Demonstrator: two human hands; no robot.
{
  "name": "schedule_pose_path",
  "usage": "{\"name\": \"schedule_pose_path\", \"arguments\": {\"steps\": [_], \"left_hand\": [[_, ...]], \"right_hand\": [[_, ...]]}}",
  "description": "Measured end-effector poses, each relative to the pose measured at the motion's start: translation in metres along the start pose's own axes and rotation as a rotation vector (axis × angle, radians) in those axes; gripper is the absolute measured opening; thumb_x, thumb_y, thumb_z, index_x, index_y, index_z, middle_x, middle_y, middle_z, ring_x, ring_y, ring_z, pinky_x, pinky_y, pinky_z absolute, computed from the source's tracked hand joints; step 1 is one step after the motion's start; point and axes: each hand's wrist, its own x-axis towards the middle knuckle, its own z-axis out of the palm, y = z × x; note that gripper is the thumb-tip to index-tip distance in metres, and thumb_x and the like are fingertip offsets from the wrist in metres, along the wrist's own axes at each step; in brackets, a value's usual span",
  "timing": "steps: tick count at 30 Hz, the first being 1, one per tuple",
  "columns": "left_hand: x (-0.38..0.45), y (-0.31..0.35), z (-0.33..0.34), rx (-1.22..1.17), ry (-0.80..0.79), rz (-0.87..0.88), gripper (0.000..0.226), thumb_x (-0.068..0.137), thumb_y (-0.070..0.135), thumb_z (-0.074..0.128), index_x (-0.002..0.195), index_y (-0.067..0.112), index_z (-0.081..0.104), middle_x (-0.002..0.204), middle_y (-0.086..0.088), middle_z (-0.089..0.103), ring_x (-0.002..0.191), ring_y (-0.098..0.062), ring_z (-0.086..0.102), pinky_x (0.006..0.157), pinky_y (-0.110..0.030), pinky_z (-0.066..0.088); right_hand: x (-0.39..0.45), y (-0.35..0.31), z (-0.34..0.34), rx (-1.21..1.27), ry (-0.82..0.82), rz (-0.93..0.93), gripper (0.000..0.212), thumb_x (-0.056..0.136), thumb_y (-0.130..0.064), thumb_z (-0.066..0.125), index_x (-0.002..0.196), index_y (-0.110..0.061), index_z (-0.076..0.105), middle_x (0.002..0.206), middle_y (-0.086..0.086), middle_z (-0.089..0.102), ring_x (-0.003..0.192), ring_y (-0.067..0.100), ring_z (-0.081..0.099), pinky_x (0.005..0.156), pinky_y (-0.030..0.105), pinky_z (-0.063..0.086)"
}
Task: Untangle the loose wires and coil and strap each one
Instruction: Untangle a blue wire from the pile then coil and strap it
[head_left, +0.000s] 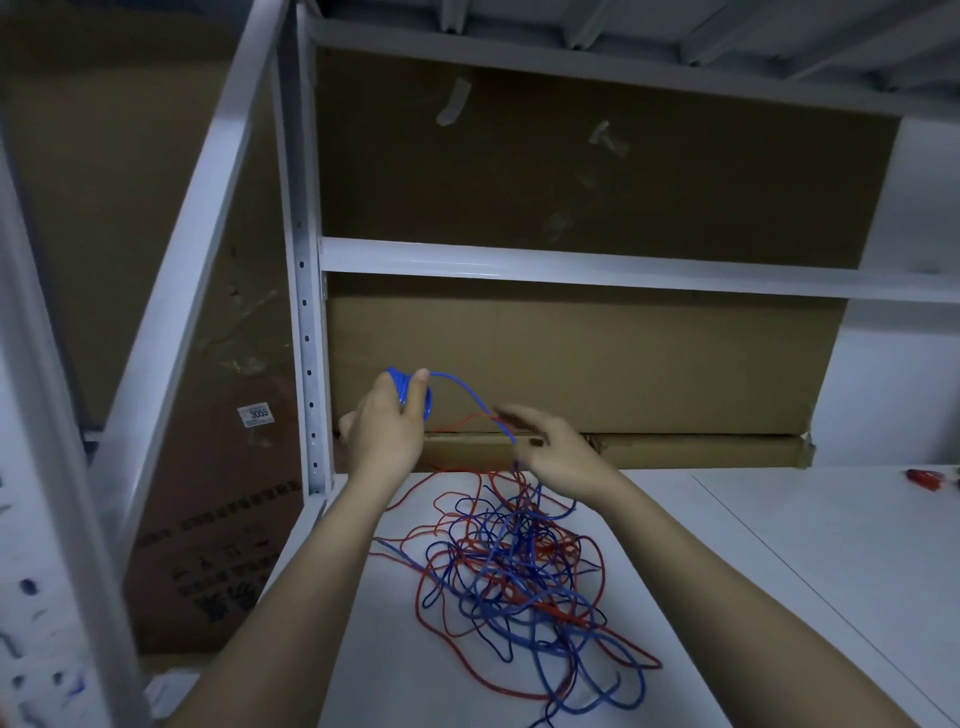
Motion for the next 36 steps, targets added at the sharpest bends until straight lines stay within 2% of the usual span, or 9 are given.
{"name": "schedule_pose_path", "arguments": {"steps": [4, 9, 14, 19, 22, 26, 31, 33, 36], "left_hand": [[0.002, 0.005, -0.003, 0.031, 0.022, 0.026, 0.048, 0.097, 0.053, 0.033, 0.078, 0.010, 0.045, 0.076, -0.011, 0.056, 0.084, -0.034, 0.054, 0.092, -0.045, 0.040], [0.004, -0.009, -0.012, 0.090, 0.100, -0.081, 0.044, 0.100, 0.049, 0.031, 0.080, 0.012, 0.044, 0.070, -0.005, 0.054, 0.072, -0.024, 0.049, 0.095, -0.042, 0.029], [0.005, -0.016, -0.016, 0.070, 0.180, -0.150, 0.044, 0.101, 0.048, 0.030, 0.086, 0.010, 0.047, 0.076, -0.006, 0.056, 0.080, -0.028, 0.050, 0.095, -0.043, 0.029], [0.011, -0.012, -0.020, 0.063, 0.159, -0.117, 0.043, 0.101, 0.047, 0.031, 0.082, 0.011, 0.045, 0.070, -0.004, 0.051, 0.078, -0.030, 0.052, 0.094, -0.042, 0.029], [0.007, -0.003, -0.011, 0.076, 0.076, -0.070, 0.043, 0.100, 0.048, 0.033, 0.074, 0.015, 0.040, 0.066, -0.001, 0.048, 0.075, -0.029, 0.052, 0.092, -0.041, 0.028], [0.000, 0.006, 0.002, 0.072, 0.025, -0.030, 0.044, 0.099, 0.051, 0.034, 0.074, 0.016, 0.041, 0.071, -0.004, 0.052, 0.081, -0.033, 0.055, 0.086, -0.038, 0.035], [-0.003, 0.026, 0.005, -0.130, -0.104, 0.013, 0.042, 0.099, 0.046, 0.042, 0.071, 0.016, 0.048, 0.066, 0.001, 0.053, 0.071, -0.022, 0.054, 0.087, -0.043, 0.041], [-0.001, 0.031, -0.002, -0.390, -0.207, -0.044, 0.041, 0.099, 0.041, 0.046, 0.067, 0.015, 0.049, 0.057, 0.006, 0.051, 0.059, -0.011, 0.050, 0.078, -0.035, 0.041], [0.000, 0.030, -0.019, -0.680, -0.357, -0.185, 0.038, 0.096, 0.041, 0.050, 0.069, 0.016, 0.053, 0.057, 0.007, 0.057, 0.064, -0.006, 0.055, 0.091, -0.029, 0.038]], "right_hand": [[0.006, -0.014, 0.009, 0.059, 0.199, -0.089, 0.017, 0.092, -0.016, 0.061, 0.105, -0.011, 0.071, 0.079, -0.008, 0.069, 0.069, 0.004, 0.064, 0.062, 0.011, 0.045], [0.005, 0.014, -0.003, 0.618, 0.526, 0.128, 0.013, 0.093, -0.004, 0.058, 0.099, 0.003, 0.067, 0.064, 0.003, 0.063, 0.050, 0.006, 0.060, 0.049, 0.018, 0.050], [-0.005, 0.081, -0.025, 0.128, 0.720, 0.377, 0.019, 0.093, -0.008, 0.058, 0.100, 0.003, 0.071, 0.079, 0.009, 0.066, 0.070, 0.022, 0.058, 0.063, 0.028, 0.045], [-0.017, 0.110, -0.021, 0.059, 0.445, 0.546, 0.032, 0.092, -0.017, 0.062, 0.118, 0.002, 0.063, 0.100, 0.024, 0.068, 0.092, 0.036, 0.065, 0.082, 0.043, 0.054], [-0.012, 0.080, -0.020, -0.064, 0.384, 0.358, 0.037, 0.100, -0.032, 0.046, 0.118, -0.005, 0.064, 0.109, 0.018, 0.067, 0.110, 0.035, 0.058, 0.084, 0.033, 0.044], [0.000, 0.020, -0.022, 0.018, 0.397, 0.016, 0.039, 0.097, -0.024, 0.051, 0.135, -0.016, 0.052, 0.142, 0.003, 0.048, 0.134, 0.016, 0.038, 0.112, 0.030, 0.027], [0.006, -0.025, 0.005, 0.068, -0.073, -0.025, 0.045, 0.099, -0.026, 0.047, 0.142, -0.016, 0.039, 0.127, 0.000, 0.057, 0.113, 0.015, 0.051, 0.092, 0.031, 0.040], [0.009, -0.029, 0.008, 0.164, -0.066, -0.004, 0.027, 0.103, -0.021, 0.037, 0.119, -0.007, 0.055, 0.081, 0.001, 0.060, 0.076, 0.022, 0.054, 0.076, 0.038, 0.049], [0.021, -0.033, -0.004, 0.264, 0.165, -0.046, 0.030, 0.101, -0.025, 0.044, 0.096, -0.004, 0.064, 0.064, 0.004, 0.044, 0.054, 0.013, 0.043, 0.046, 0.014, 0.044]]}}
